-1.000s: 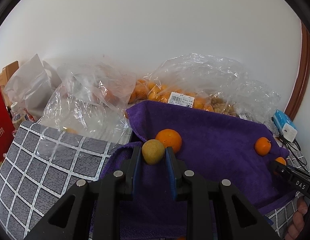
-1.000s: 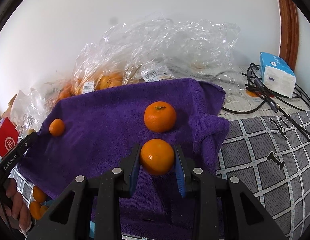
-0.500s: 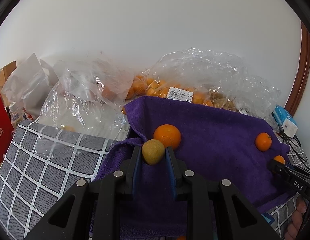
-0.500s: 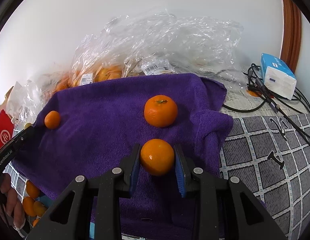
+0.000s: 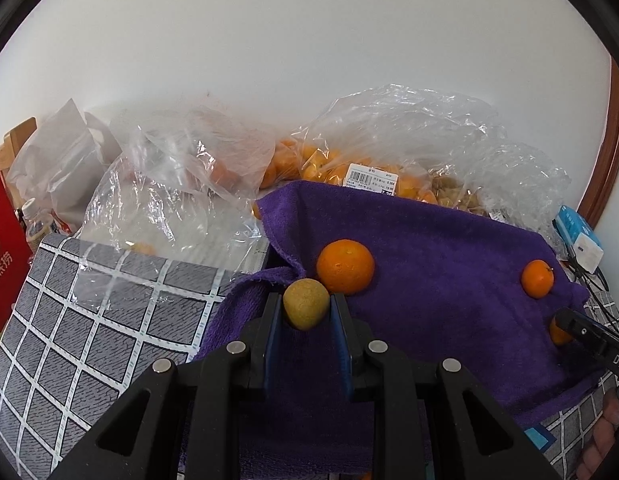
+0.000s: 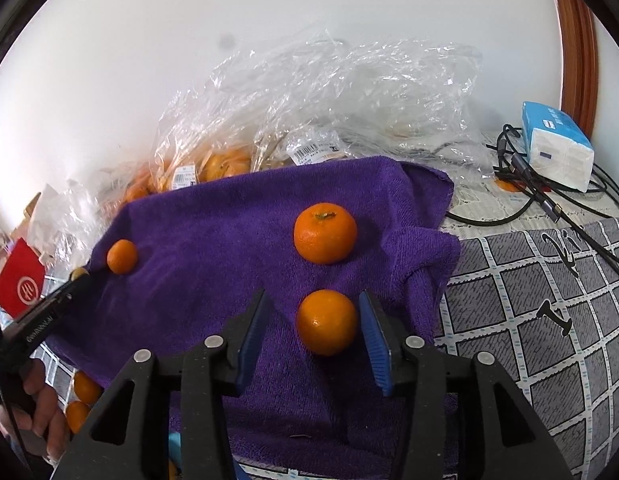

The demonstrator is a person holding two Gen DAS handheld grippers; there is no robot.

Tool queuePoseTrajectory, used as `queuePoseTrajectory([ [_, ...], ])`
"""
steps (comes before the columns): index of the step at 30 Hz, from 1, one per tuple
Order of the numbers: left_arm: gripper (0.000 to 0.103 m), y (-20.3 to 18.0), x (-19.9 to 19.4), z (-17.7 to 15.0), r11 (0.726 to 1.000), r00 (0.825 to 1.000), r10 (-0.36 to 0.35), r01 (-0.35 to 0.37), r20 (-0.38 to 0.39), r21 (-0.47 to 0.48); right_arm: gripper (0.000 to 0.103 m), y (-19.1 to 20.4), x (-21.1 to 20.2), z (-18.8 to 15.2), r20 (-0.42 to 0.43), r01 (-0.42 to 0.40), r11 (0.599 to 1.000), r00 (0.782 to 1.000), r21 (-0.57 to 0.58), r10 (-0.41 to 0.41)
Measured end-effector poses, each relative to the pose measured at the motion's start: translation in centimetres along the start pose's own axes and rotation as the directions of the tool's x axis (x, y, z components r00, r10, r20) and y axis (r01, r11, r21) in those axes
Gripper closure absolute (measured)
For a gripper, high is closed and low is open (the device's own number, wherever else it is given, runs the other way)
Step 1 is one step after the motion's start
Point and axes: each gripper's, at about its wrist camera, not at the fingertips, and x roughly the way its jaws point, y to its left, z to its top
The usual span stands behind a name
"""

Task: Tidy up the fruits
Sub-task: 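Place the orange on the towel with the right gripper while the left carries the yellow-green fruit, then lower the yellow-green fruit onto the purple towel and open the left gripper, then move both grippers back toward the fruit pile beside the towel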

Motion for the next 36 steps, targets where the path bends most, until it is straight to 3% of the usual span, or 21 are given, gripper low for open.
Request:
queuePoseTrajectory([
  [19,0.080,-0.1,0.1,0.1,1.000,1.000,0.007,-0.007,-0.007,0.014,0.049,0.6,-0.6,-0.2,0.030,0.022,0.999,0.999,-0.033,-0.021],
  [25,0.072,0.1,-0.7,0.2,1.000,1.000,-0.012,0.012,0.021,-0.010,0.049,0.9,-0.8,-0.2,0.033,0.034,0.998,0.999,-0.048,-0.032],
  [32,0.072,0.5,-2.1,0.5,0.998,0.997,-0.035,0.038,0.069,-0.042,0.049,1.4,-1.5,0.0,0.030,0.023,0.997,0.999,-0.078,-0.020],
  [36,0.072,0.4,-2.6,0.7,0.998,0.995,-0.045,0.048,0.085,-0.044,0.057,2.4,-2.8,0.1,0.057,0.032,0.993,0.998,-0.112,-0.026],
])
